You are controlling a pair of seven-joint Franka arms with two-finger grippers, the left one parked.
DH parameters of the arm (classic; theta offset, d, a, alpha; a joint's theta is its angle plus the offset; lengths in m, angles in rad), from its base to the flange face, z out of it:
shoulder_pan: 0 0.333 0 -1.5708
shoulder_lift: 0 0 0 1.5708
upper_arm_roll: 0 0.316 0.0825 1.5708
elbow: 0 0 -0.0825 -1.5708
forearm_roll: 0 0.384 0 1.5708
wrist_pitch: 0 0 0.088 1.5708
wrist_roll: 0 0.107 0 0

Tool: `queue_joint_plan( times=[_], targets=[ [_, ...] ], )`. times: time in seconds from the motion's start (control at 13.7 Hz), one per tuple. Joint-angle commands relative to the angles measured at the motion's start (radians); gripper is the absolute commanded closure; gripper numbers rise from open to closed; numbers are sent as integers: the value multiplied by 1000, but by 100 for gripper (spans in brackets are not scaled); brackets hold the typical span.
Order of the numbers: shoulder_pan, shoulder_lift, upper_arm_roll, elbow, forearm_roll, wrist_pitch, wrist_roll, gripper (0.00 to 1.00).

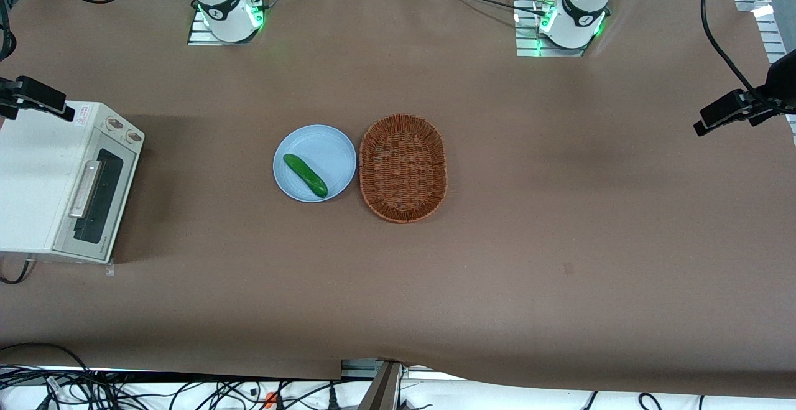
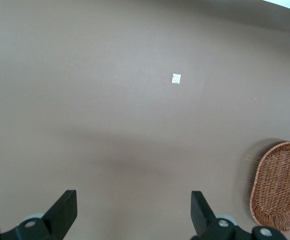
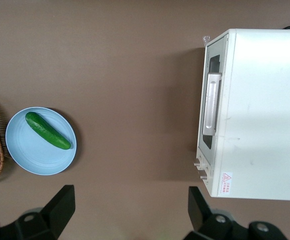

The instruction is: Open oven door with right arm only

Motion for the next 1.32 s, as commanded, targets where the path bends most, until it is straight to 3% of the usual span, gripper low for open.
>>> queue_joint_plan(
  times=[0.0, 1.24],
  targets=[
    [-8, -11, 16, -13, -12, -1, -12, 0],
    [12, 5, 16, -16, -12, -26, -15, 0]
  ],
)
